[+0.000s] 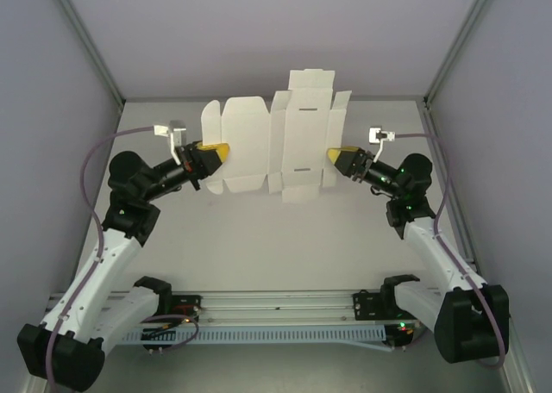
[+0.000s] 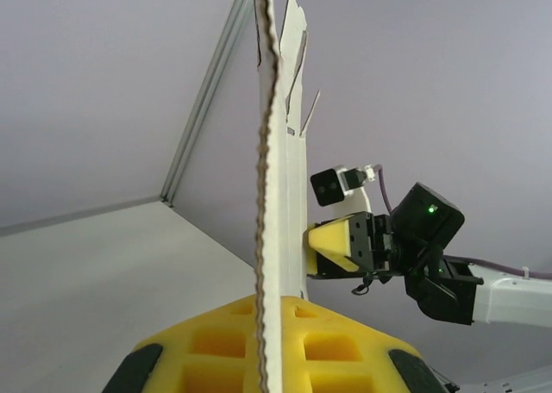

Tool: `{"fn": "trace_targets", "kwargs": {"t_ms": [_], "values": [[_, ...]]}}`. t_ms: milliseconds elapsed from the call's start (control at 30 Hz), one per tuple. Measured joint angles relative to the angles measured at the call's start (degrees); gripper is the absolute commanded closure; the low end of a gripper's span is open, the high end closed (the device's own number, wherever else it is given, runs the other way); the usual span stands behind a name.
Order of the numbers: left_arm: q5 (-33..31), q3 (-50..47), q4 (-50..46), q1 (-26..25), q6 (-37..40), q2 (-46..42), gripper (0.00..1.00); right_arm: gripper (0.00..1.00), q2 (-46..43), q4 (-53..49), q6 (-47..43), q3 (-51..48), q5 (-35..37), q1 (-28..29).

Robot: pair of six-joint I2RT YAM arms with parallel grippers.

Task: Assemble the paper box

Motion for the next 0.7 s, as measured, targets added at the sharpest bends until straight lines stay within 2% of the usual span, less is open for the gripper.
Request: {"fn": "trace_targets", "kwargs": {"t_ms": [100, 167, 233, 267, 300, 333, 367, 400, 433, 567, 700], "values": [[-0.9, -0.3, 0.2, 0.0, -0.4, 0.0, 1.00, 0.83, -0.5, 1.7, 1.1, 0.0, -1.0, 0.4], [-1.6, -0.7, 0.3, 0.0, -0.7, 0.0, 1.00, 0.88, -1.1, 1.7, 1.0, 0.0, -1.1, 0.7], [-2.5, -1.0, 0.2, 0.0, -0.9, 0.0, 1.00, 1.00, -2.0, 1.2, 0.1, 0.0, -1.2, 1.0], [-3.0, -1.3, 0.2, 0.0, -1.1, 0.0, 1.00, 1.00, -2.5, 0.7, -0.6, 0.0, -1.2, 1.2], [-3.1, -1.7, 0.2, 0.0, -1.2, 0.0, 0.94, 1.00, -3.1, -0.2, -1.8, 0.0, -1.2, 1.4], [-3.5, -1.9, 0.1, 0.0, -1.3, 0.0, 0.69, 1.00, -3.6, -1.1, -2.6, 0.0, -1.1, 1.7], [-4.0, -2.2, -0.1, 0.0, -1.3, 0.0, 0.36, 1.00, -3.9, -2.7, -3.7, 0.1, -1.0, 2.0], [-4.4, -2.2, -0.9, 0.0, -1.2, 0.0, 0.10, 1.00, -4.2, -5.2, -5.3, 0.5, -0.7, 2.5], [-5.2, -2.2, -1.8, 0.0, -1.0, 0.0, 0.00, 1.00, -4.4, -8.1, -6.9, 1.1, -0.2, 3.1], [-14.9, -2.2, -11.6, -0.1, 0.8, -1.1, 0.00, 1.00, -4.3, -21.0, -15.4, 4.1, 3.6, 6.2], [-31.1, -2.3, -25.9, -0.2, 1.1, -1.8, 0.00, 1.00, -1.6, -28.5, -21.4, 3.5, 7.0, 9.1]]}}
